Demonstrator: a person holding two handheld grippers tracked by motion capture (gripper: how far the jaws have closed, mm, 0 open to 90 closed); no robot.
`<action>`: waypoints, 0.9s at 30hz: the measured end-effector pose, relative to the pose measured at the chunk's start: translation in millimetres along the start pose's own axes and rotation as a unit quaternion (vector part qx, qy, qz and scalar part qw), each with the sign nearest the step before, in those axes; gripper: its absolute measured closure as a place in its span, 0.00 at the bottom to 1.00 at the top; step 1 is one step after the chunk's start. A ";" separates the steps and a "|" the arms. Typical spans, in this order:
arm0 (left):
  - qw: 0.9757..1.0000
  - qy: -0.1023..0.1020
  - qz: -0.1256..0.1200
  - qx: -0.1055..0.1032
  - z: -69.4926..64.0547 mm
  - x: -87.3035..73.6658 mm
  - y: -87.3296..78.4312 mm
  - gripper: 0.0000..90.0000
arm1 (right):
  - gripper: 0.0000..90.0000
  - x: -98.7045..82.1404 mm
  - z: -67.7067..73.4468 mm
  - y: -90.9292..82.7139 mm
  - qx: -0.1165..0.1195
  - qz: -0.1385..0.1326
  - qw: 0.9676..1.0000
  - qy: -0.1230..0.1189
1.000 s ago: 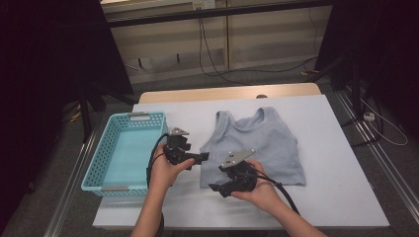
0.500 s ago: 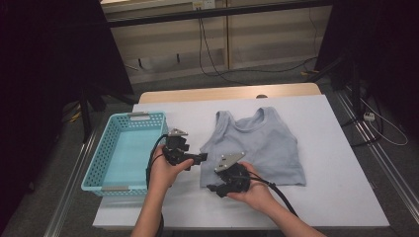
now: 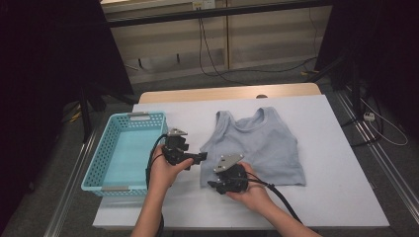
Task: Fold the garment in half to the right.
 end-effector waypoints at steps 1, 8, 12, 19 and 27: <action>1.000 -0.003 -0.008 0.003 -0.2 0.4 0.0 0.16 | 0.61 -0.1 -0.4 0.2 -0.001 -0.001 1.000 -0.001; 1.000 -0.002 -0.004 0.000 0.0 0.1 0.5 0.17 | 0.81 -2.3 -8.3 -0.1 -0.002 -0.008 1.000 0.014; 1.000 -0.004 -0.010 0.001 -0.2 0.8 0.7 0.17 | 0.90 -3.0 -10.2 -0.3 -0.003 -0.014 0.999 0.033; 1.000 -0.004 -0.024 -0.002 0.8 4.3 -3.5 0.18 | 0.94 -2.5 -9.8 -2.8 0.000 -0.021 0.998 0.052; 0.999 -0.011 -0.043 -0.002 1.5 8.9 -4.5 0.18 | 0.95 -5.8 -3.1 -16.3 0.030 -0.031 0.997 0.058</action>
Point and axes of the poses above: each handheld gripper's, and its own axes: y roughly forward along the jaws, x roughly out of its top, z roughly to its left, the point moved 3 cm from there along y, roughly forward along the jaws, and after that the axes turned 6 degrees about -x, right-handed, at the moved point
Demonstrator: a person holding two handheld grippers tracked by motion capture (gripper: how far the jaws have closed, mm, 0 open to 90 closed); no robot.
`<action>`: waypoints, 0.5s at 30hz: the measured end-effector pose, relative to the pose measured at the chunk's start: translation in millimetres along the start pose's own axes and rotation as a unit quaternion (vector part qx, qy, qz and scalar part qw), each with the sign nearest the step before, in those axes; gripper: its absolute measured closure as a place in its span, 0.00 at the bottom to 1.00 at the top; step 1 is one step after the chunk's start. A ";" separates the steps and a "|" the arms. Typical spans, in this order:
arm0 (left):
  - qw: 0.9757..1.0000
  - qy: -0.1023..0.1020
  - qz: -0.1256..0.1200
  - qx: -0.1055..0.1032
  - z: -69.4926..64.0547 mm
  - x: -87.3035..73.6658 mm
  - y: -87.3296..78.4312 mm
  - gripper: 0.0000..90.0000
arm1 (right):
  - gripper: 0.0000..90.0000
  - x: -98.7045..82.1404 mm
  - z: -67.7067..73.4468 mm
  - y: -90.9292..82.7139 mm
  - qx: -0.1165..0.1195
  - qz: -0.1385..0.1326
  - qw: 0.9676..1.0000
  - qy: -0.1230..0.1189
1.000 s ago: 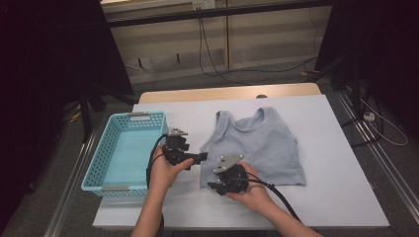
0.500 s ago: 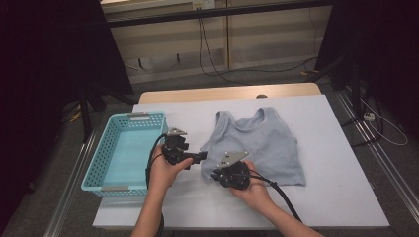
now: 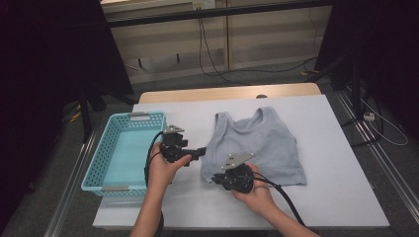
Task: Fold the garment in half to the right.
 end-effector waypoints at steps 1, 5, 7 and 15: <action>1.000 0.001 0.003 0.000 0.3 0.2 0.1 0.18 | 0.95 -0.2 0.8 -1.9 0.002 -0.001 1.000 0.000; 1.000 -0.005 -0.002 0.001 1.0 1.5 3.2 0.19 | 0.95 -0.5 3.6 -8.3 0.017 -0.005 1.000 0.001; 1.000 -0.006 -0.001 -0.002 1.6 2.0 4.6 0.19 | 0.95 -0.8 6.5 -12.8 0.028 -0.005 1.000 0.002; 1.000 -0.022 -0.010 0.000 6.7 7.9 14.0 0.20 | 0.95 -2.7 14.2 -22.1 0.057 -0.008 0.998 -0.005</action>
Point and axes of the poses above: each handheld gripper's, and its own axes: y roughly forward along the jaws, x roughly out of its top, z roughly to its left, the point moved 3 cm from there along y, roughly forward along the jaws, and after that the axes turned 6 degrees about -x, right-handed, at the moved point
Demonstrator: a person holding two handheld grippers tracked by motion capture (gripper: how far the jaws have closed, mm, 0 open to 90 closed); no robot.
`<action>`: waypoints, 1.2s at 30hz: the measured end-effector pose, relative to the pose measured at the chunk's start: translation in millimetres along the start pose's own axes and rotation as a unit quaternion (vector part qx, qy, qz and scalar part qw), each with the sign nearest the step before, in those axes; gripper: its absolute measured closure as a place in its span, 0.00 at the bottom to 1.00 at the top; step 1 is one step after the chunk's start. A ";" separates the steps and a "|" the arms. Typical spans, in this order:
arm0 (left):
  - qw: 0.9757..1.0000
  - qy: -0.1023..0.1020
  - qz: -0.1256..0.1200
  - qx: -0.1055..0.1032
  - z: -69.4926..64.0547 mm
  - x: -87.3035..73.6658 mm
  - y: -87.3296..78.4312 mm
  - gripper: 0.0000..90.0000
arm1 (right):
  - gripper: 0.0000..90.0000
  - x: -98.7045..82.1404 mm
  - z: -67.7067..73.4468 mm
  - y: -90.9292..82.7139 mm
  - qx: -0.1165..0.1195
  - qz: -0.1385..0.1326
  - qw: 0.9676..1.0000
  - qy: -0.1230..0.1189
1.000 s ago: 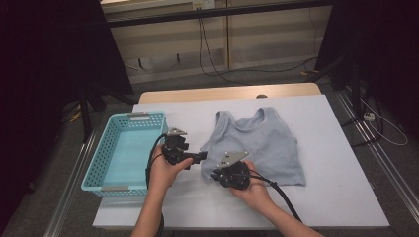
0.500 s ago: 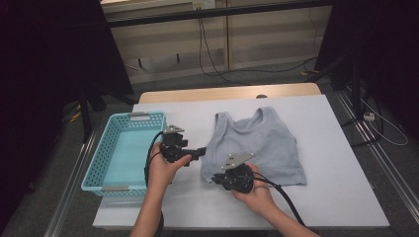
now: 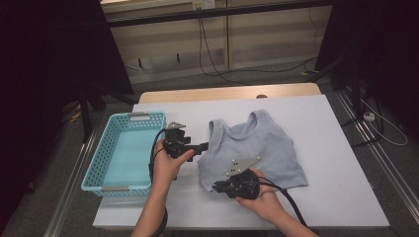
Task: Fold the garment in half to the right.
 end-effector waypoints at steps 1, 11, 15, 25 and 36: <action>1.000 -0.001 -0.002 0.001 1.1 1.4 1.9 0.20 | 0.95 0.0 0.7 -0.3 0.004 0.000 1.000 0.000; 1.000 -0.005 0.004 0.008 6.6 13.6 19.9 0.21 | 0.94 -0.9 3.1 1.5 0.020 0.006 1.000 -0.001; 1.000 -0.006 0.012 0.010 8.3 19.5 29.1 0.21 | 0.94 -1.5 4.2 1.7 0.026 0.010 1.000 -0.003; 0.999 -0.013 0.020 0.025 19.1 31.4 49.5 0.25 | 0.94 -0.8 8.8 -0.7 0.045 0.009 0.999 -0.009; 0.998 -0.003 0.029 0.050 37.3 32.9 65.7 0.35 | 0.94 -1.6 12.7 0.1 0.057 0.015 0.998 -0.023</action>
Point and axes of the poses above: each handheld gripper's, and its own axes: y roughly forward along the jaws, x roughly out of its top, z roughly to its left, the point moved 3 cm from there along y, roughly forward along the jaws, and after that the axes turned 6 degrees about -x, right-handed, at the moved point
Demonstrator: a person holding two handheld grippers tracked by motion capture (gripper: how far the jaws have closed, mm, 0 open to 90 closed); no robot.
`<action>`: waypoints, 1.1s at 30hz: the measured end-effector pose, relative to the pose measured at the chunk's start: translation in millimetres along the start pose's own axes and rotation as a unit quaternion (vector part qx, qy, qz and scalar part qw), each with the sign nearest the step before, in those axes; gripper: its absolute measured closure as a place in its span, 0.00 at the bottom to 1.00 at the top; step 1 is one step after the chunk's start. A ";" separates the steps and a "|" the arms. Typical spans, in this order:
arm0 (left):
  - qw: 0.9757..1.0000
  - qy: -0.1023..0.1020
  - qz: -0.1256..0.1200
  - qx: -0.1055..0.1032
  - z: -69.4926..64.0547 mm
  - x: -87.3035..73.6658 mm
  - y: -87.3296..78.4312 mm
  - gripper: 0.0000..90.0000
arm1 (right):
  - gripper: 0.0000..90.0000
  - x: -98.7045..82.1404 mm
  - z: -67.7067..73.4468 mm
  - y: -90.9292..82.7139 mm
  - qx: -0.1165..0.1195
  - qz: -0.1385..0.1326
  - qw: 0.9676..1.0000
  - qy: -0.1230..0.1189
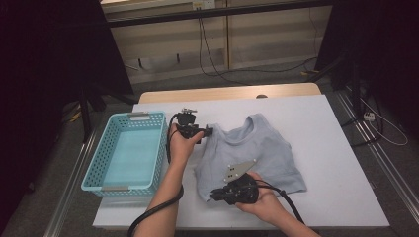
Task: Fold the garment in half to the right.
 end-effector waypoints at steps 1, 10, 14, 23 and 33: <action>1.000 0.004 0.000 0.002 1.0 0.2 1.1 0.36 | 0.94 0.0 0.0 -0.1 0.001 0.000 1.000 0.000; 1.000 0.012 0.000 0.009 9.3 -1.0 14.2 0.48 | 0.94 -0.7 0.6 0.9 0.003 0.003 1.000 -0.003; 1.000 0.013 -0.004 0.014 12.4 -0.7 20.1 0.49 | 0.94 -0.4 0.7 0.9 0.002 0.002 1.000 -0.003; 1.000 0.011 -0.001 0.017 11.4 1.1 30.9 0.52 | 0.94 -0.5 0.2 1.2 0.003 0.002 1.000 -0.005; 1.000 -0.003 0.023 0.006 4.1 3.7 33.6 0.77 | 0.94 -0.7 -0.1 4.1 0.002 0.008 1.000 -0.002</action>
Point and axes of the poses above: each handheld gripper's, and its own axes: y roughly forward along the jaws, x roughly out of its top, z roughly to its left, the point moved 3 cm from there along y, roughly forward along the jaws, and after that the axes turned 6 degrees about -x, right-handed, at the moved point
